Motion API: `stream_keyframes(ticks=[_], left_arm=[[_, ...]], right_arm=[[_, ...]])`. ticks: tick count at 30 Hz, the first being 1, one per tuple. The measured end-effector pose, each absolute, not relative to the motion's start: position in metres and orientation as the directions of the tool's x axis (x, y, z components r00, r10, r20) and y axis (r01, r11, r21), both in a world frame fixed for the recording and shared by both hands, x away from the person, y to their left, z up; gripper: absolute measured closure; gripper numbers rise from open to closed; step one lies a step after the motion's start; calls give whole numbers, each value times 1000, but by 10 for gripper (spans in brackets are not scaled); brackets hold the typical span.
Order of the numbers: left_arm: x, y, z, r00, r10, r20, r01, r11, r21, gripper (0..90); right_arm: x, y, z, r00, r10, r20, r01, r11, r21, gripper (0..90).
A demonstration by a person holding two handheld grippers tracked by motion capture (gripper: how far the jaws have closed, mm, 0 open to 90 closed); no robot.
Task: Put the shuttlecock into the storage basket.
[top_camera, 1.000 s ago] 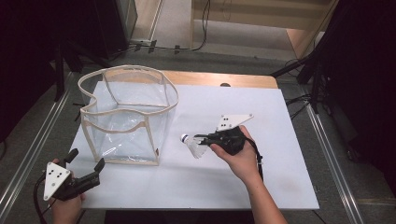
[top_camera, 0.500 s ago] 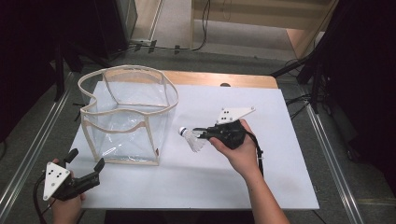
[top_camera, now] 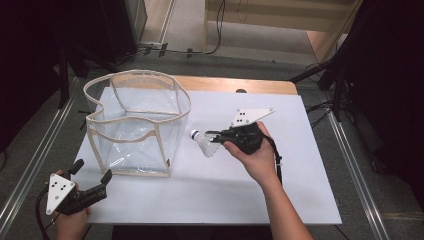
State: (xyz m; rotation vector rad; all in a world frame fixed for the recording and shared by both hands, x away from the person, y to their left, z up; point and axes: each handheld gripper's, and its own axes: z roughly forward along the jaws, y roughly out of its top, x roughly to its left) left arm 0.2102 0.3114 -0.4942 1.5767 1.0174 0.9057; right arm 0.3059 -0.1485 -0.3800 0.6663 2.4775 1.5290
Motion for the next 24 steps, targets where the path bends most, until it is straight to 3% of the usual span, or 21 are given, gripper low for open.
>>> stream_keyframes(ticks=[24], left_arm=[[211,312,-494,366,929,64,171,-134,976,93]], right_arm=[[317,-139,-358,-896,437,78,257,368,894,860]])
